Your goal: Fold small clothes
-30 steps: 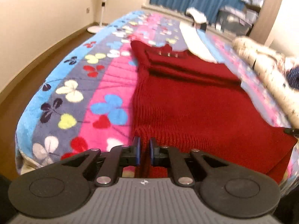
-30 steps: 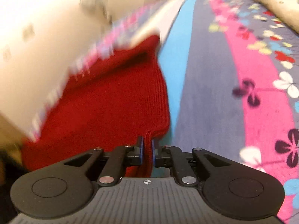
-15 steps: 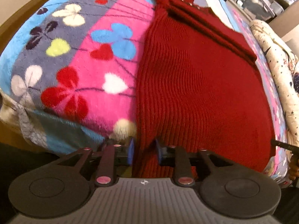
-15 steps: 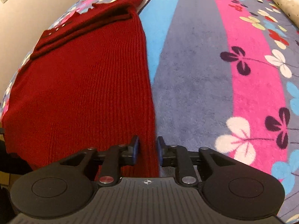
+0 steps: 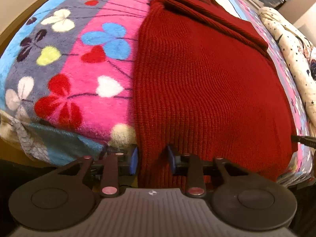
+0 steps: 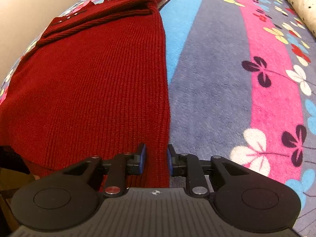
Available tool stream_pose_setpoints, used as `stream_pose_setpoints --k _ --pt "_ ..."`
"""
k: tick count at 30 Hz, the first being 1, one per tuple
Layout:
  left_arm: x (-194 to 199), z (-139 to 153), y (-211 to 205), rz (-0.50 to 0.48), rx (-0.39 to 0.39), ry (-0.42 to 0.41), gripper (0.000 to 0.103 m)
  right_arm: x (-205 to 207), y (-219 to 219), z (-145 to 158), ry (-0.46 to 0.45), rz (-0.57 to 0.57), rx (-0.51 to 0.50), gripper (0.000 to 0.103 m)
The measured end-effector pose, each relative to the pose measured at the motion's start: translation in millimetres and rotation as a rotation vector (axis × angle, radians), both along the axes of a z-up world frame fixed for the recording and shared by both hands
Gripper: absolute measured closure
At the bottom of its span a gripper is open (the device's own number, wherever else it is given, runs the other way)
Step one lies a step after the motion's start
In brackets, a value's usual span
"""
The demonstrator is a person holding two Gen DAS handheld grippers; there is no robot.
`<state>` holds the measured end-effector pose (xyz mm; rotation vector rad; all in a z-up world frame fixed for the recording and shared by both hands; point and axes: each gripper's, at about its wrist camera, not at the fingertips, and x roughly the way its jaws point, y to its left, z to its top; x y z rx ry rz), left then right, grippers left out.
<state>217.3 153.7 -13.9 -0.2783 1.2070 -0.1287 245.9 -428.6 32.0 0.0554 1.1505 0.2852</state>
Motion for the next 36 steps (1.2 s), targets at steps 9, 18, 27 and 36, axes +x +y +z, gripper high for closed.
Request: stream_pose_setpoints --k 9,18,27,36 --pt "-0.1 -0.9 -2.2 -0.021 0.019 0.000 0.069 -0.5 0.6 0.3 0.001 0.011 -0.008 0.079" --pt "0.0 -1.2 -4.9 -0.038 0.028 0.011 0.069 -0.4 2.3 -0.4 -0.002 0.017 -0.015 0.079" --pt "-1.9 -2.7 -5.2 -0.044 0.029 0.022 0.069 -0.1 3.0 -0.5 -0.001 0.014 -0.014 0.079" --pt "-8.3 -8.7 -12.2 -0.084 0.052 0.050 0.084 -1.4 4.1 1.4 -0.007 0.020 -0.020 0.086"
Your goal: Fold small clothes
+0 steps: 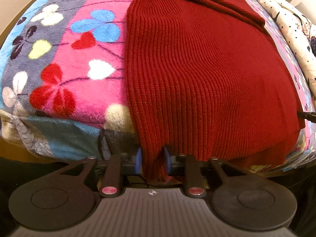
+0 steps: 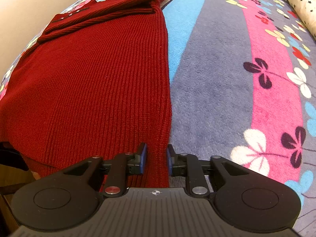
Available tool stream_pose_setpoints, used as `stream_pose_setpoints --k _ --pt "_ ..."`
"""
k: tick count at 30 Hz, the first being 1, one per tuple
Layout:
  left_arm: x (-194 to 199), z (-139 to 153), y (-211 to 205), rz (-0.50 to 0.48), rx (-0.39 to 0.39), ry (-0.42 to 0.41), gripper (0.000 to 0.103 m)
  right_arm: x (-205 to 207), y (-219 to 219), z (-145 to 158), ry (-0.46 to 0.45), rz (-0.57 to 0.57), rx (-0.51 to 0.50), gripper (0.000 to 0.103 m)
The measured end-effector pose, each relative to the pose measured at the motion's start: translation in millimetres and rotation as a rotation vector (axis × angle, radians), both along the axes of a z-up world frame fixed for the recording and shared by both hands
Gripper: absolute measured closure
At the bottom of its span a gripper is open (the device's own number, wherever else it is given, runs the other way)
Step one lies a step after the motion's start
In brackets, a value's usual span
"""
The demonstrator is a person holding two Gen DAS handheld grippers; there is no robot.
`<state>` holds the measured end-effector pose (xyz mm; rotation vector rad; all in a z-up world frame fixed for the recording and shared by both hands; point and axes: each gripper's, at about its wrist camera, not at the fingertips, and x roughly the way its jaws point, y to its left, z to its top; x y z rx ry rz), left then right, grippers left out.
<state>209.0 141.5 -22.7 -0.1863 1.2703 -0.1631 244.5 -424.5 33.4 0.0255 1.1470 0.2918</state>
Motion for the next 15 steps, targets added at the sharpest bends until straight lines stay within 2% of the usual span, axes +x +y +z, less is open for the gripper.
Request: stream_pose_setpoints --k 1,5,8,11,15 --pt "-0.6 1.3 0.1 0.001 0.002 -0.005 0.090 -0.8 0.1 1.4 -0.005 0.002 0.002 0.089" --pt "-4.1 10.4 -3.5 -0.027 0.019 -0.034 0.095 -4.5 -4.5 12.4 -0.045 -0.015 0.039 0.091" --pt "-10.8 26.7 -9.7 -0.059 0.034 -0.094 0.096 -8.7 -11.8 24.9 -0.099 -0.037 0.087 0.092" --pt "-17.5 50.3 -8.7 -0.064 0.028 -0.168 0.096 -11.8 -30.9 42.4 -0.175 -0.101 0.206 0.094" --pt "-17.8 80.7 4.0 -0.037 -0.064 -0.254 0.096 -13.9 -53.9 62.6 -0.297 -0.187 0.370 0.096"
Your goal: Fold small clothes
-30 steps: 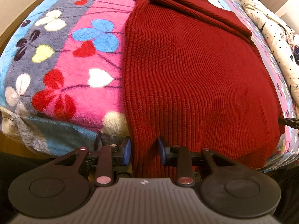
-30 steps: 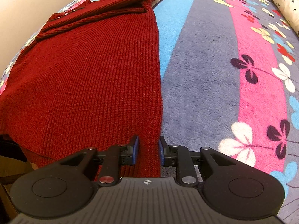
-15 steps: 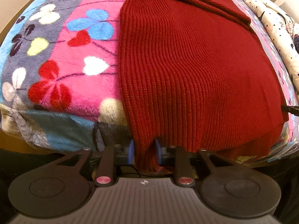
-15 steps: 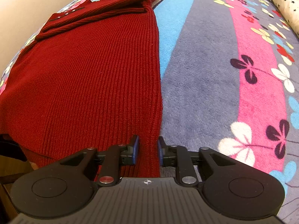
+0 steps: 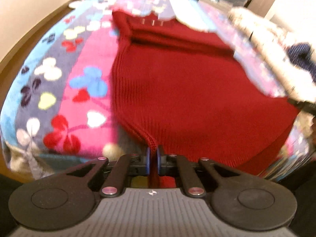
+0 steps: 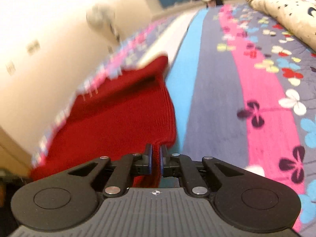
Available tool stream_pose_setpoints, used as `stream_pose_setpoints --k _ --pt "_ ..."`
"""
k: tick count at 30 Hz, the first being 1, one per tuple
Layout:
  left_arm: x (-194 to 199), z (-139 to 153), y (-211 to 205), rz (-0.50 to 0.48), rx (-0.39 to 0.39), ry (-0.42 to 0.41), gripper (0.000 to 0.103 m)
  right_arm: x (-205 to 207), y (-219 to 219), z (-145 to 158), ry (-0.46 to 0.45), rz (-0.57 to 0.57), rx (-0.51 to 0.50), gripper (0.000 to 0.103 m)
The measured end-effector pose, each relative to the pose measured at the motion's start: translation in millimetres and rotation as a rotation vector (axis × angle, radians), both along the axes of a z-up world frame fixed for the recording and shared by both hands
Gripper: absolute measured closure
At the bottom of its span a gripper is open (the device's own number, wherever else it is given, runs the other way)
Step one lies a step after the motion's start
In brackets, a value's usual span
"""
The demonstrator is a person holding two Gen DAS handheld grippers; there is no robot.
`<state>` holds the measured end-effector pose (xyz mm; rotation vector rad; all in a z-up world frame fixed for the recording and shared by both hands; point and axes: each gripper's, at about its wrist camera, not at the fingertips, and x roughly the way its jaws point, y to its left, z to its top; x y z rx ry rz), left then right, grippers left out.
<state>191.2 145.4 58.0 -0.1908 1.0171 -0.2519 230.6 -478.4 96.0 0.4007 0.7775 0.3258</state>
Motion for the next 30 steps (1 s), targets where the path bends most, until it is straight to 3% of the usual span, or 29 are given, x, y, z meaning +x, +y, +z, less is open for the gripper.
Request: stream_pose_setpoints --k 6,13,15,19,21,24,28,30 --pt "37.1 33.0 19.0 0.023 -0.077 -0.095 0.097 14.8 -5.6 14.6 -0.113 -0.118 0.090 0.096" --pt "132.6 53.7 44.7 0.091 -0.087 -0.122 0.097 51.8 3.3 19.2 -0.134 -0.224 0.126 0.097" --pt "160.8 53.0 51.2 0.125 -0.078 -0.133 0.097 61.4 6.3 18.5 -0.144 -0.263 0.133 0.103" --pt "198.3 27.3 68.4 0.221 -0.101 -0.101 0.103 81.1 -3.2 11.7 -0.144 -0.401 0.168 0.103" --pt "210.0 13.3 71.9 0.262 -0.050 -0.047 0.103 95.2 -2.6 2.2 -0.098 -0.423 0.133 0.103" --pt "220.6 4.5 78.0 0.275 -0.037 -0.012 0.103 112.1 3.1 -7.6 -0.050 -0.423 0.051 0.101" --pt "219.9 -0.5 81.3 0.206 -0.080 0.007 0.102 119.8 7.5 -11.6 -0.031 -0.385 -0.031 0.099" --pt "215.5 -0.2 75.0 0.142 -0.080 0.002 0.095 117.7 4.4 -13.9 -0.014 -0.354 -0.033 0.095"
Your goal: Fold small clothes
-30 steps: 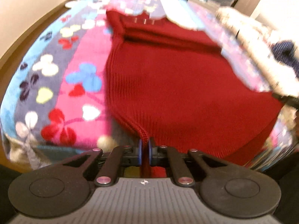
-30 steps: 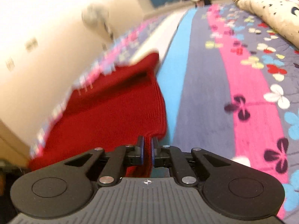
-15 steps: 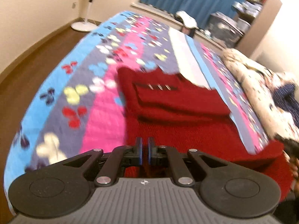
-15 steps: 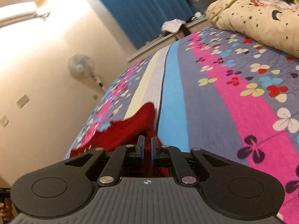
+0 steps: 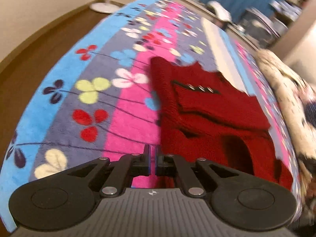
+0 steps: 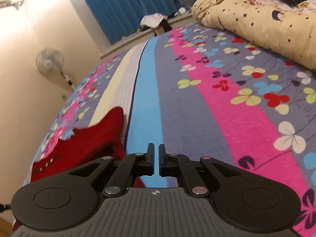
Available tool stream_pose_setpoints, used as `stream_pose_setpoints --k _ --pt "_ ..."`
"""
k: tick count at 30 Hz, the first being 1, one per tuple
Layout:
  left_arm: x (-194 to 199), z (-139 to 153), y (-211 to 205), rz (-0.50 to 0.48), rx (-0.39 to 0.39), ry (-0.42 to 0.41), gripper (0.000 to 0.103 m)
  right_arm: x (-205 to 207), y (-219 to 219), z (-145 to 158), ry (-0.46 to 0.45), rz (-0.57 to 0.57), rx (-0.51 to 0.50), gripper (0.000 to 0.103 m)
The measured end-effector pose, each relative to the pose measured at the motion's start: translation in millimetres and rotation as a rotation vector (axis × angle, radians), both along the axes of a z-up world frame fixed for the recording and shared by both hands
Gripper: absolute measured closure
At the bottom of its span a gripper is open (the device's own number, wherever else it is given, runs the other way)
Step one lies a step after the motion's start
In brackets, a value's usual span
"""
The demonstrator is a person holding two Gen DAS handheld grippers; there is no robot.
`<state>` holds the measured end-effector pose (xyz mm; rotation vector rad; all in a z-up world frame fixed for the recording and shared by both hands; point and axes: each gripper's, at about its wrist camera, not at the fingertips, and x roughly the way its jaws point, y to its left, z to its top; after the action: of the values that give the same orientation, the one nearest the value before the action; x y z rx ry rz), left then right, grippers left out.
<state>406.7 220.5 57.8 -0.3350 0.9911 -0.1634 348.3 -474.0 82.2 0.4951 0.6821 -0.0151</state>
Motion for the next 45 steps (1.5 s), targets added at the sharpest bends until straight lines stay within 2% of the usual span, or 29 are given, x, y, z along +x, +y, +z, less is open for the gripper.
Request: stream_pose_setpoints --k 1,2,3,4,5,11,14,18,24,26,27,28,29,30,31,32,33,39,44,45 --pt "-2.3 -0.6 -3.0 -0.032 0.010 -0.002 0.090 -1.1 -2.6 -2.2 0.011 0.030 0.014 0.087" --pt "-4.0 -2.0 -6.5 -0.061 0.027 -0.003 0.088 -4.3 -3.5 -3.4 0.018 0.065 0.016 0.083" --pt "-6.3 -3.4 -10.7 -0.086 0.046 -0.001 0.087 -6.5 -2.1 -4.4 0.020 0.096 0.006 0.073" --pt "-7.1 -5.3 -13.4 -0.102 0.058 0.005 0.081 -10.6 0.3 -5.0 0.019 0.138 -0.009 0.067" --pt "-7.5 -7.0 -17.3 -0.115 0.064 0.010 0.073 -15.0 3.7 -5.3 0.014 0.183 -0.022 0.065" --pt "-2.2 -5.4 -40.1 -0.155 0.061 -0.006 0.041 -25.6 37.8 -3.0 -0.025 0.422 -0.044 0.041" --pt "2.3 -8.9 -53.1 -0.175 0.087 0.008 0.039 -26.0 53.4 -2.2 -0.021 0.484 -0.094 0.031" --pt "7.0 -15.3 -67.2 -0.211 0.147 0.022 0.037 -22.0 67.9 -12.0 0.041 0.514 -0.187 0.030" --pt "11.9 -22.6 -72.6 -0.224 0.203 0.023 0.038 -33.9 84.3 -15.8 0.020 0.614 -0.270 0.030" --pt "13.5 -23.4 -72.1 -0.226 0.204 0.018 0.039 -36.2 88.4 -16.3 0.009 0.623 -0.318 0.033" --pt "14.3 -23.7 -72.8 -0.231 0.204 0.015 0.042 -37.8 91.1 -16.6 0.001 0.626 -0.357 0.037" --pt "15.0 -24.0 -74.2 -0.240 0.206 0.010 0.050 -39.0 92.9 -16.8 -0.008 0.629 -0.394 0.050" --pt "15.7 -24.3 -75.8 -0.246 0.215 0.005 0.060 -39.0 94.9 -17.0 -0.013 0.631 -0.424 0.058" --pt "16.3 -24.6 -77.9 -0.250 0.230 -0.001 0.064 -39.0 95.9 -16.9 -0.016 0.630 -0.445 0.070" --pt "17.0 -25.0 -79.6 -0.255 0.244 -0.006 0.076 -39.5 96.3 -15.8 -0.025 0.627 -0.459 0.086" --pt "17.6 -25.1 -80.5 -0.266 0.248 -0.009 0.085 -38.7 94.8 -13.5 -0.037 0.622 -0.460 0.090" --pt "17.7 -24.3 -81.2 -0.273 0.254 -0.018 0.089 -38.4 91.3 -10.4 -0.052 0.611 -0.450 0.092" --pt "14.0 -1.4 -74.9 -0.259 0.231 -0.135 0.091 -30.7 74.1 8.6 -0.143 0.511 -0.358 0.096" --pt "11.9 28.2 -61.9 -0.177 0.189 -0.318 0.091 -15.9 52.3 33.3 -0.289 0.348 -0.165 0.097" --pt "13.7 32.0 -61.0 -0.144 0.191 -0.319 0.091 -11.4 49.1 37.0 -0.315 0.317 -0.135 0.097"
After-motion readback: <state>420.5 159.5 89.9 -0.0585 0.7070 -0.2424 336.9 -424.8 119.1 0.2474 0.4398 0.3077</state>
